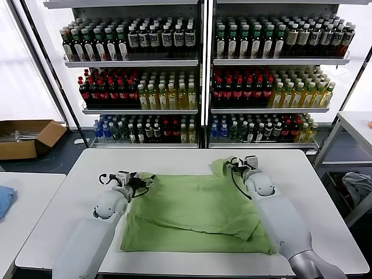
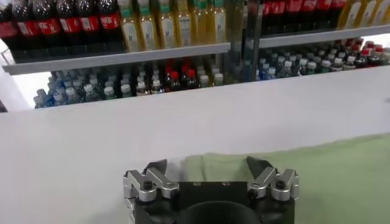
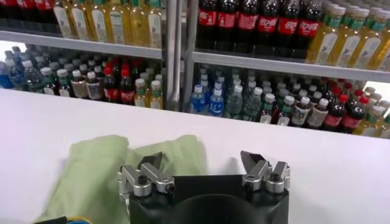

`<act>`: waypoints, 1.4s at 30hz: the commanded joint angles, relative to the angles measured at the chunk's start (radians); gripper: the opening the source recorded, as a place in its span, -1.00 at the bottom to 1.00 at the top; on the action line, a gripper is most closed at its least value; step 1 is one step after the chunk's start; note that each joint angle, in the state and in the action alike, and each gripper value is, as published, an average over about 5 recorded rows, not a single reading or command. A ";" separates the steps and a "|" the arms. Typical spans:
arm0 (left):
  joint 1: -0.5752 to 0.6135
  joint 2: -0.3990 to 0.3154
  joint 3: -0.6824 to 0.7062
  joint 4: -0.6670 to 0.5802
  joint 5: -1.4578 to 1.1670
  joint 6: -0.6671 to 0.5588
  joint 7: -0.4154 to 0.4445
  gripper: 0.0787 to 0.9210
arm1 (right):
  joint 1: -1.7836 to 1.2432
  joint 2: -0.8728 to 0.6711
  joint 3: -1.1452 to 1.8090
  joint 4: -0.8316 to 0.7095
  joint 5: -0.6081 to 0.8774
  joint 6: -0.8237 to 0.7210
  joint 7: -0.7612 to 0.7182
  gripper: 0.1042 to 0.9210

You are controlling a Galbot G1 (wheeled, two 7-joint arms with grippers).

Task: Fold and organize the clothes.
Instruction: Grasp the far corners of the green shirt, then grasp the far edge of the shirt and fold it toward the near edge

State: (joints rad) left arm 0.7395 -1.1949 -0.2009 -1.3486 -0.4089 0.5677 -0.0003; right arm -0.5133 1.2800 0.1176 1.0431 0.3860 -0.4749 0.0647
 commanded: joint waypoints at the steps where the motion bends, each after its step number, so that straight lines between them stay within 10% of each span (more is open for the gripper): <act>1: 0.025 -0.015 0.010 0.018 0.007 0.009 0.000 0.20 | -0.025 0.008 -0.006 -0.002 -0.014 -0.004 0.000 0.31; 20: 0.024 -0.054 0.004 0.001 0.014 -0.038 0.005 -0.98 | -0.068 -0.035 0.004 0.131 0.029 -0.015 0.033 -0.97; 42: 0.167 0.021 -0.084 -0.286 0.024 -0.175 -0.009 -0.98 | -0.266 -0.085 0.137 0.662 0.022 0.025 0.070 -1.00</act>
State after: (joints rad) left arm 0.8215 -1.2110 -0.2545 -1.4814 -0.3860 0.4332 -0.0077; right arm -0.6986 1.2107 0.2263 1.4940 0.4089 -0.4594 0.1260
